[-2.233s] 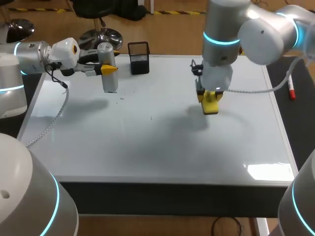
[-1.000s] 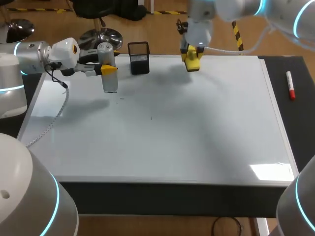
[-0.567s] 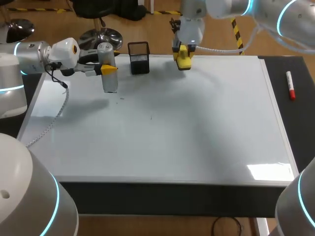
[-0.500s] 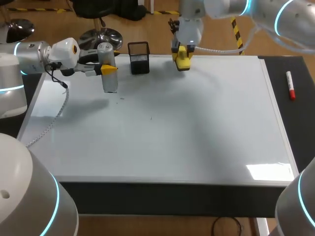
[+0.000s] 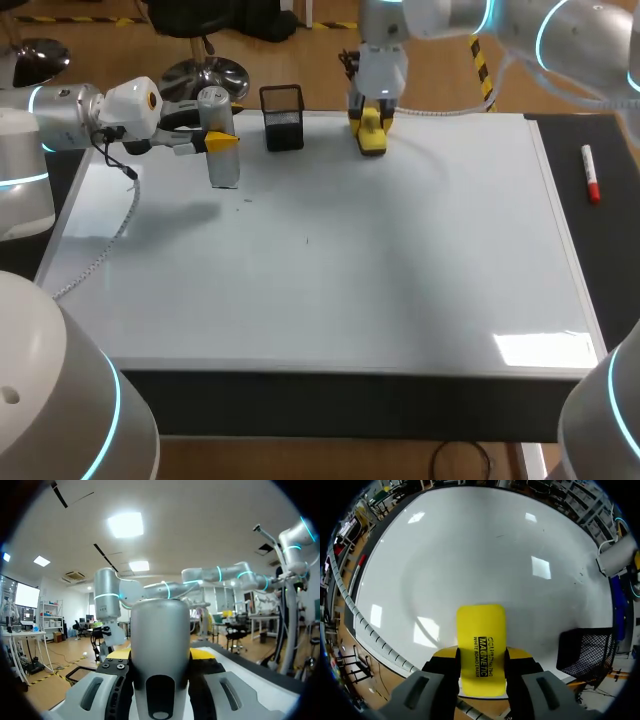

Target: Pick up the inspection probe, press it on each red-marked spot on the whiteboard one by one, put down the probe, pick up the eraser, and wipe off all the red marks.

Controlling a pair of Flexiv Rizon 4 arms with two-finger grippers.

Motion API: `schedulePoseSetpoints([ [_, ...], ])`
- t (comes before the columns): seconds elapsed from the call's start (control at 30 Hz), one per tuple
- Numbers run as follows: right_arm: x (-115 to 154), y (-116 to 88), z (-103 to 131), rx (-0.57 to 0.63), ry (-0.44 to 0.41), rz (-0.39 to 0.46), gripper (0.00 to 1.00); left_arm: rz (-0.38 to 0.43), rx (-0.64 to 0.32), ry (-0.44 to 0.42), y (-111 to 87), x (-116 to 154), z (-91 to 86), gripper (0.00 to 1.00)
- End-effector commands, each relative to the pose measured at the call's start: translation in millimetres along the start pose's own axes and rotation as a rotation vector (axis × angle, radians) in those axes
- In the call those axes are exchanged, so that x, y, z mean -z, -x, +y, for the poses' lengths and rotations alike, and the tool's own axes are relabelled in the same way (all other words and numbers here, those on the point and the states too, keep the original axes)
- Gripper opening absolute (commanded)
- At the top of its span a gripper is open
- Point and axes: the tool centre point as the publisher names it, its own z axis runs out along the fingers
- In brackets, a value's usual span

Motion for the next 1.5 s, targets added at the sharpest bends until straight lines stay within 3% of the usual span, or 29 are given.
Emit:
schedulePoseSetpoints([
  [0.03,-0.3,-0.6,-3.7,-0.002,0.034,0.01,0.0,-0.001,-0.002,0.0,-0.3,-0.4,-0.8,0.0],
  [0.2,0.0,-1.7,-1.3,-0.028,0.039,0.019,0.0,-0.001,-0.002,0.0,-0.3,-0.4,-0.8,0.0],
  [0.23,0.7,-2.2,-0.8,-0.03,0.037,0.018,0.12,-0.001,-0.002,0.0,-0.3,-0.4,-0.8,0.0],
  [0.27,1.5,-2.6,-0.3,-0.033,0.035,0.017,0.47,-0.001,-0.002,0.0,-0.3,-0.4,-0.8,0.0],
  [0.3,2.4,-3.0,0.1,-0.037,0.033,0.017,1.0,-0.001,-0.002,0.0,-0.3,-0.4,-0.8,0.0],
  [0.57,10.1,-9.3,9.2,-0.087,0.016,-0.003,1.0,-0.001,-0.002,0.0,-0.3,-0.4,-0.8,0.0],
  [1.0,43.7,-42.8,55.0,-0.231,-0.072,-0.157,1.0,-0.001,-0.002,0.0,-0.3,-0.4,-0.8,0.0],
  [1.2,63.6,-56.0,71.7,-0.36,-0.099,-0.141,1.0,-0.001,-0.002,0.0,-0.3,-0.4,-0.8,0.0],
  [1.33,82.4,-64.1,77.7,-0.416,-0.122,-0.205,1.0,-0.001,-0.002,0.0,-0.3,-0.4,-0.8,0.0],
  [1.5,98.8,-77.2,78.8,-0.543,-0.101,-0.205,1.0,-0.001,-0.002,0.0,-0.3,-0.4,-0.8,0.0],
])
